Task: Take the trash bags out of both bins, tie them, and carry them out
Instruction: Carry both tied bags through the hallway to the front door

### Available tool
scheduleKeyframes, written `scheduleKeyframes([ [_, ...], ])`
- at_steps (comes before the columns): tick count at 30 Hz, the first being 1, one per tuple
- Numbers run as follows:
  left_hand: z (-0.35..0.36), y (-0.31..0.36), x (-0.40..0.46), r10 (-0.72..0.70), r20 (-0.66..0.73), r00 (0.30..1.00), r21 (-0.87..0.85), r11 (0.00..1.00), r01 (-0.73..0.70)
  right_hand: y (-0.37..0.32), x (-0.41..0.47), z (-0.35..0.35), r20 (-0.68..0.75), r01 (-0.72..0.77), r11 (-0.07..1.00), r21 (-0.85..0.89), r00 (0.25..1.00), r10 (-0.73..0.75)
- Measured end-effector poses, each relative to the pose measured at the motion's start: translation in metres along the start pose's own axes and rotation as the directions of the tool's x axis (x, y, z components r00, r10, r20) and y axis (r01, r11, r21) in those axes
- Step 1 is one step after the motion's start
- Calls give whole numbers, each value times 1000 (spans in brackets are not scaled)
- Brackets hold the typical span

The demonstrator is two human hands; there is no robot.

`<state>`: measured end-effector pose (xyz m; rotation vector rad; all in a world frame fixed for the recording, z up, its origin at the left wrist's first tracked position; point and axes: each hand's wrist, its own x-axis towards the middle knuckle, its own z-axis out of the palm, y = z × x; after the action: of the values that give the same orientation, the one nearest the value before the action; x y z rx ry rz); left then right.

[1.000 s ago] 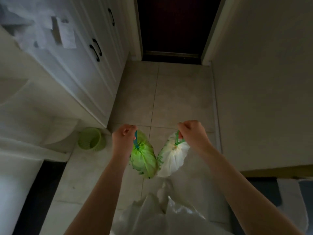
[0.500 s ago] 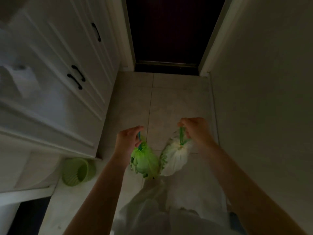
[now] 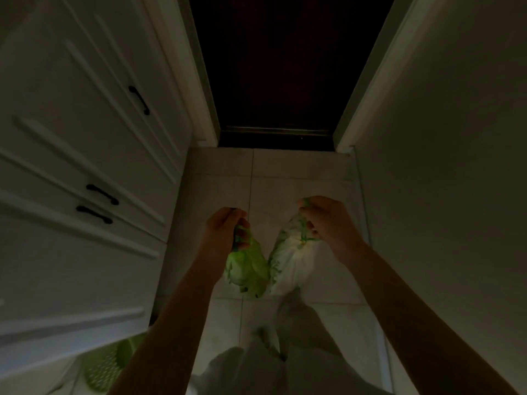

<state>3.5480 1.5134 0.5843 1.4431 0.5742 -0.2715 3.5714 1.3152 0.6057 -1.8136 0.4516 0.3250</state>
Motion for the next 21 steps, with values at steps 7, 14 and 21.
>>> scheduleKeyframes([
  [7,34,50,101,171,-210,963,107,983,-151,-54,127,-2,122,119,988,-99,987,-106],
  [14,57,112,186,168,-345,923,87,985,-147,-113,240,2,217,232,957,-174,957,-192],
  [21,60,162,280,168,-383,908,61,986,-157,-173,342,26,322,335,917,-215,911,-258],
])
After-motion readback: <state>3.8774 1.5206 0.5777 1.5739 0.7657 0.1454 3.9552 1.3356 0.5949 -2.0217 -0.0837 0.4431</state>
